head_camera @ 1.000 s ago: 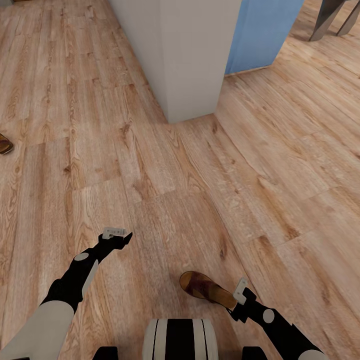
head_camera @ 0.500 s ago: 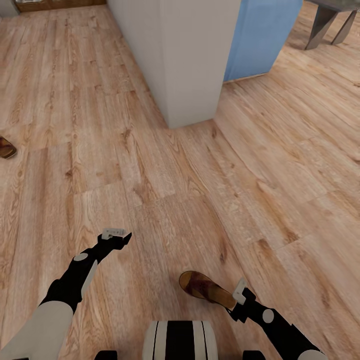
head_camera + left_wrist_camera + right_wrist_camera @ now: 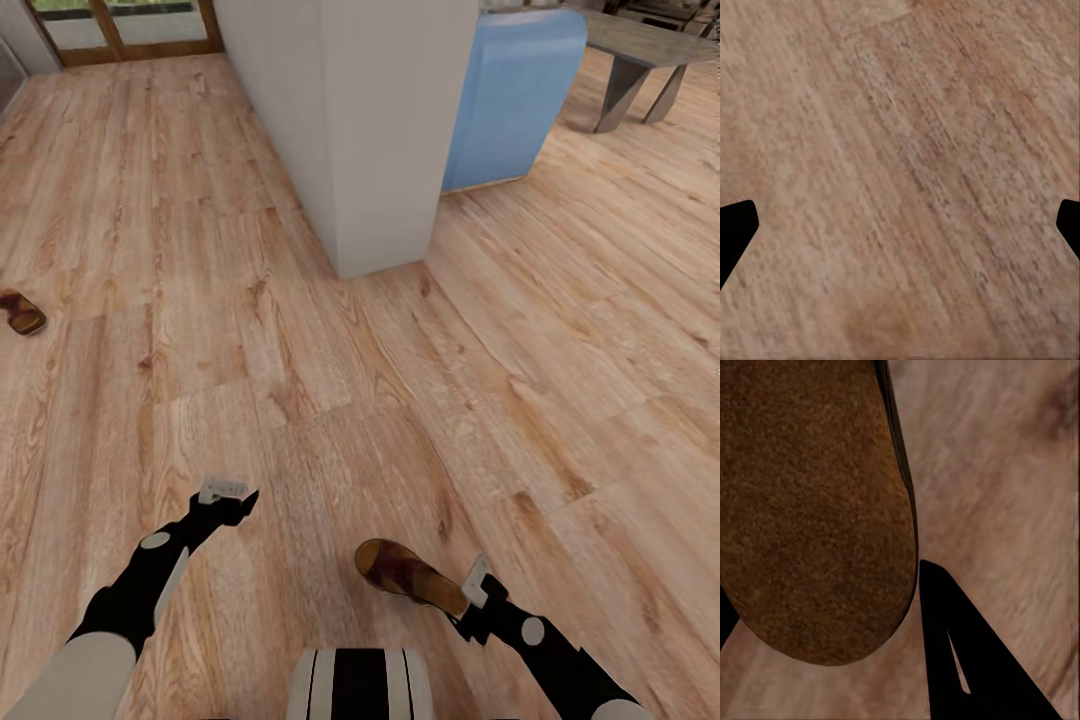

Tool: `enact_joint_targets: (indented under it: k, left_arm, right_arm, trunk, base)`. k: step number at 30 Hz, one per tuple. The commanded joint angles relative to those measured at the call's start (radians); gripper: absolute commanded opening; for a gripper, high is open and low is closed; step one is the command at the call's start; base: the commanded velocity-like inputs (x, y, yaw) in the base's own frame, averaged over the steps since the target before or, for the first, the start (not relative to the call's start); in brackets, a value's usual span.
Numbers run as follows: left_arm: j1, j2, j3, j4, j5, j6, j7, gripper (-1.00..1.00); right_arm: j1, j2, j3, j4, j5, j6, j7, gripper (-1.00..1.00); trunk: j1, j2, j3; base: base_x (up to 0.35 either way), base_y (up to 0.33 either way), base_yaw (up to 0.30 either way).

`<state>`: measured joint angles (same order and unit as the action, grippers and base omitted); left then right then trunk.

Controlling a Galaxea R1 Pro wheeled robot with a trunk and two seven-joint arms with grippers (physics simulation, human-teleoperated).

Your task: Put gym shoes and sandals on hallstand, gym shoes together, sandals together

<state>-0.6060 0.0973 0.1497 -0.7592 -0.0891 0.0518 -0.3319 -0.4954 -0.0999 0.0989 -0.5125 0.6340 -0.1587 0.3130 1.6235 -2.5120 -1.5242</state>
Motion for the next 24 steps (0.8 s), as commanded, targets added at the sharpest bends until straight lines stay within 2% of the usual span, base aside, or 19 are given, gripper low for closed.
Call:
enact_joint_targets:
  k: [1,2,3,4,5,7,8,9,14,18,24]
  left_arm:
    - [0.003,0.000,0.005,-0.001,-0.010,0.004,-0.008,1.00]
    - [0.006,0.001,0.005,0.000,-0.010,0.004,-0.007,1.00]
    - [0.030,0.010,0.006,0.022,-0.012,0.000,-0.006,1.00]
    - [0.044,0.012,0.007,0.027,-0.012,-0.001,-0.005,1.00]
    - [0.098,0.013,0.027,0.030,-0.011,-0.010,-0.003,1.00]
    - [0.114,0.013,0.038,0.030,-0.011,-0.019,-0.003,1.00]
    - [0.169,0.013,0.067,0.041,-0.012,-0.089,0.009,1.00]
    - [0.178,0.013,0.074,0.049,-0.012,-0.110,0.022,1.00]
    - [0.207,0.012,0.080,0.096,-0.010,-0.160,0.052,1.00]
    - [0.217,0.012,0.081,0.149,-0.009,-0.226,0.064,1.00]
    - [0.221,0.012,0.083,0.243,-0.006,-0.311,0.097,1.00]
  right_arm:
    - [0.000,0.000,0.002,-0.006,0.006,-0.003,-0.002,-1.00]
    - [0.000,0.000,0.002,-0.012,0.006,-0.003,-0.002,-1.00]
    - [0.000,-0.001,-0.017,-0.024,0.003,-0.004,-0.001,-1.00]
    - [0.000,-0.001,-0.073,-0.026,-0.006,-0.005,0.000,-1.00]
    - [0.000,-0.001,-0.301,-0.029,-0.029,-0.004,0.001,-1.00]
    - [0.000,-0.001,-0.334,-0.029,-0.030,-0.006,0.001,-1.00]
    - [0.000,0.002,-0.407,-0.016,-0.058,-0.009,0.000,-1.00]
    - [0.000,0.007,-0.423,-0.014,-0.085,-0.010,0.000,-1.00]
    - [0.001,0.014,-0.438,-0.002,-0.163,-0.017,-0.001,-1.00]
    - [0.004,0.011,-0.443,0.023,-0.202,-0.036,-0.001,-1.00]
    - [0.020,0.007,-0.445,0.059,-0.227,-0.107,-0.028,-1.00]
  trunk:
    - [-0.001,0.000,0.003]
    - [-0.001,0.000,0.007]
    - [-0.001,0.001,0.011]
    - [-0.002,0.001,0.016]
    - [-0.002,0.001,0.021]
    - [-0.003,0.001,0.031]
    - [-0.004,0.002,0.036]
    - [-0.004,0.002,0.042]
    - [-0.006,0.003,0.068]
    - [-0.008,0.004,0.089]
    - [-0.011,0.005,0.121]
  base:
    - [0.000,0.000,0.000]
    - [0.000,0.000,0.000]
    - [0.000,0.000,0.000]
    - [0.000,0.000,-0.058]
    - [0.000,0.000,-0.163]
    - [0.000,0.000,-0.167]
    - [0.000,0.000,-0.171]
    - [0.000,0.000,-0.171]
    - [0.000,0.000,-0.166]
    - [0.000,0.000,-0.159]
    - [0.000,0.000,-0.157]
